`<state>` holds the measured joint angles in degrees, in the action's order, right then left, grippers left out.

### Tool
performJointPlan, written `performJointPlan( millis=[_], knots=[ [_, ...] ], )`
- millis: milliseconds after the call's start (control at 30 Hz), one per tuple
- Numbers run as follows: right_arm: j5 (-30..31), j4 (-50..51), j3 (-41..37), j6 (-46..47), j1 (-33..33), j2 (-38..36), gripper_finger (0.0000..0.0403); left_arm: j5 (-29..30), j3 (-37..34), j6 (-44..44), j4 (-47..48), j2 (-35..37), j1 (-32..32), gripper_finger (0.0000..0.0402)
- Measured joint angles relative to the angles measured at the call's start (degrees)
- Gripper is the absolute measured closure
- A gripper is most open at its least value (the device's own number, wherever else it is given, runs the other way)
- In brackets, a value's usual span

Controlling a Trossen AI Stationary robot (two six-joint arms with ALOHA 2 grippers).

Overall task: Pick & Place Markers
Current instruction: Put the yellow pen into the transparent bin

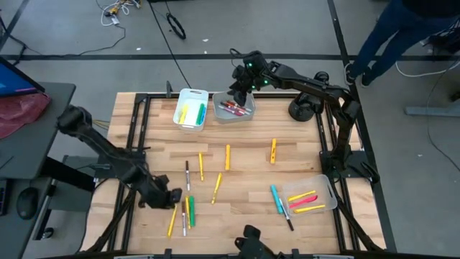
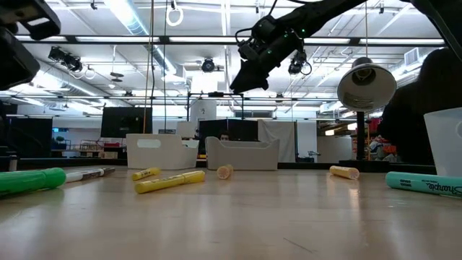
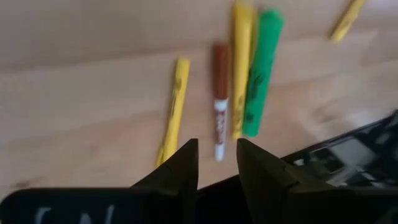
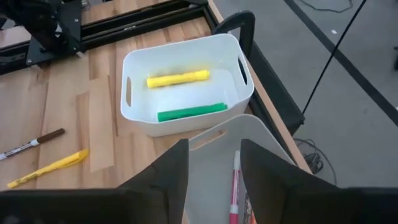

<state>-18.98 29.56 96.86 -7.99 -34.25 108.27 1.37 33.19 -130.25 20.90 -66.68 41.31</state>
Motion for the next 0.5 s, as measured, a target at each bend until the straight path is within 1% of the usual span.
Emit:
performJointPlan(
  millis=[100, 200, 267, 400, 433, 500],
  knots=[
    [0.00, -0.69, 0.00, 0.00, -0.01, 0.00, 0.0259, -1.51, 2.92, -0.51, -1.71, -5.89, 0.40, 0.0287],
    [0.02, -1.37, 0.00, 0.04, -0.01, 0.09, 0.0259, -2.25, 4.55, 0.98, -6.19, -10.35, 0.11, 0.0286],
    [0.02, -1.52, 0.00, 0.00, 0.01, 0.13, 0.0259, -4.85, 4.97, 1.79, -8.20, -12.98, -0.39, 0.0280],
    [0.02, -2.57, 0.00, -0.02, -0.01, 0.17, 0.0259, -13.76, 5.18, 1.36, -8.21, -16.29, -0.65, 0.0244],
    [0.02, -2.77, 0.00, -0.01, -0.01, 0.17, 0.0259, -15.36, 5.18, 0.39, -8.13, -16.82, -0.63, 0.0233],
    [0.02, -2.99, 0.00, -0.02, 0.00, 0.17, 0.0259, -16.02, 5.18, -1.28, -8.20, -17.29, -0.52, 0.0210]
  ],
)
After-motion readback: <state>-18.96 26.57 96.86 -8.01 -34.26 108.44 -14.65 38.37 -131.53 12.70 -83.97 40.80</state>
